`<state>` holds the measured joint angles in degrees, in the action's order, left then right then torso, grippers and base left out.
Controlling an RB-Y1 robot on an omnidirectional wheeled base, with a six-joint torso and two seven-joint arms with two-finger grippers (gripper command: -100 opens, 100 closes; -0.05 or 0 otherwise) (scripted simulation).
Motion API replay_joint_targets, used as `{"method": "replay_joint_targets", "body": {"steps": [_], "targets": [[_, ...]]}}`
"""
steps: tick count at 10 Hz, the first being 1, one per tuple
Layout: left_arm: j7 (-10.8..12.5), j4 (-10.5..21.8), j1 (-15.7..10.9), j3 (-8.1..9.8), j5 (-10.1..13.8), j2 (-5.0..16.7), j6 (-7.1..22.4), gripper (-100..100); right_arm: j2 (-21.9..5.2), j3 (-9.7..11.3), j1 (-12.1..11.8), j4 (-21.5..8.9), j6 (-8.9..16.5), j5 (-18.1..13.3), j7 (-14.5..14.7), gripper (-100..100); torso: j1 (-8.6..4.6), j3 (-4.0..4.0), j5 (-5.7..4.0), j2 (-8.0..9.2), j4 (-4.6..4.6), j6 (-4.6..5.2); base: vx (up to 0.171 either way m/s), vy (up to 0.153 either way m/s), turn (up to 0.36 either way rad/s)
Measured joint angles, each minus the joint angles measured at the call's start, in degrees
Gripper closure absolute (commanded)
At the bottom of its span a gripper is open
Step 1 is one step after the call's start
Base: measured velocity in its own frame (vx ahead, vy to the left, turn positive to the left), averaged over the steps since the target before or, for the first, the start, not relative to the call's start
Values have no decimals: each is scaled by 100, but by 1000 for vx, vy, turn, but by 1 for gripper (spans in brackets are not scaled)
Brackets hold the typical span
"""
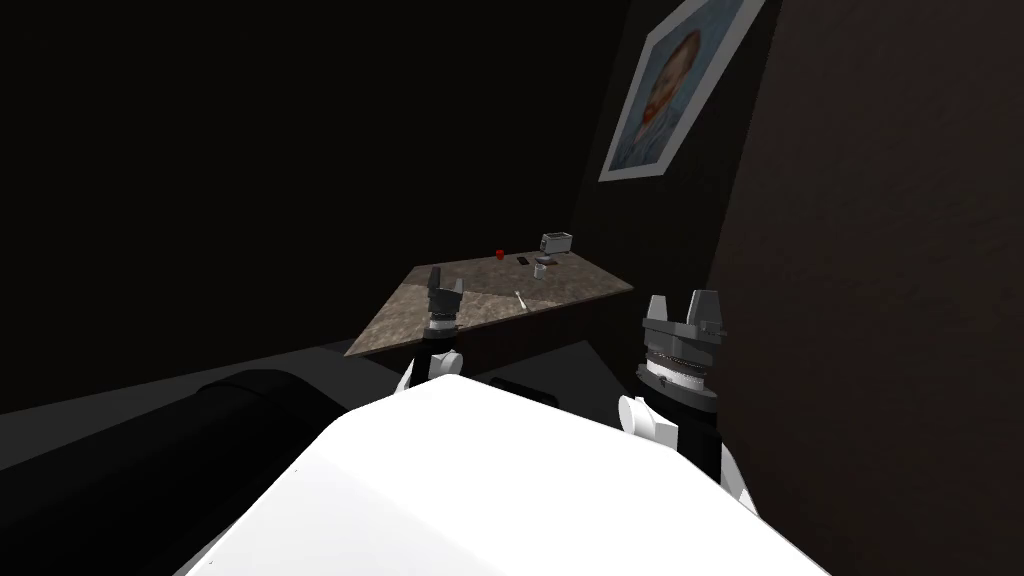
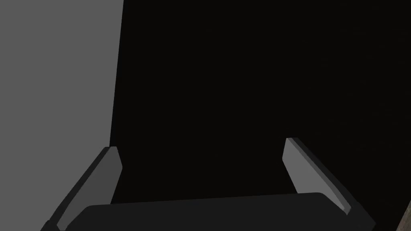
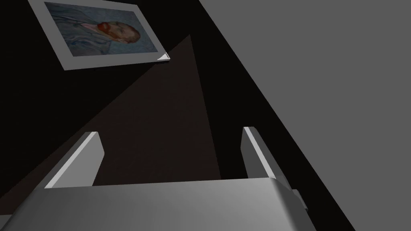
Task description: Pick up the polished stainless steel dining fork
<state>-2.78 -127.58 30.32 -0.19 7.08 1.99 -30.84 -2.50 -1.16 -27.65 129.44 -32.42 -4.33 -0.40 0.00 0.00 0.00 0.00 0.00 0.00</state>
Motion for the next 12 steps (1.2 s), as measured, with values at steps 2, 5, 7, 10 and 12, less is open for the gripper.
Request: {"method": "replay_joint_targets", "body": {"steps": [2,5,7,10,12], "targets": [[-14,20,-7,28,22,256,107,-100,0,0,0,0,0,0,0,0,-1,2,0,3,1,0,-11,-7,-35],[-50,75,-47,84,67,632,351,-100,0,0,0,0,0,0,0,0,0,4,0,7,2,0,-19,-6,-37],[-75,109,-55,136,110,918,540,-100,0,0,0,0,0,0,0,0,0,5,0,8,2,0,-24,-8,-49],[-117,187,-101,232,190,1383,895,-100,0,0,0,0,0,0,0,0,-1,5,0,9,2,0,-24,-11,-60],[-142,222,-112,292,245,1710,1160,-100,0,0,0,0,0,0,0,0,-4,4,-1,7,2,0,-14,-21,-74]]}}
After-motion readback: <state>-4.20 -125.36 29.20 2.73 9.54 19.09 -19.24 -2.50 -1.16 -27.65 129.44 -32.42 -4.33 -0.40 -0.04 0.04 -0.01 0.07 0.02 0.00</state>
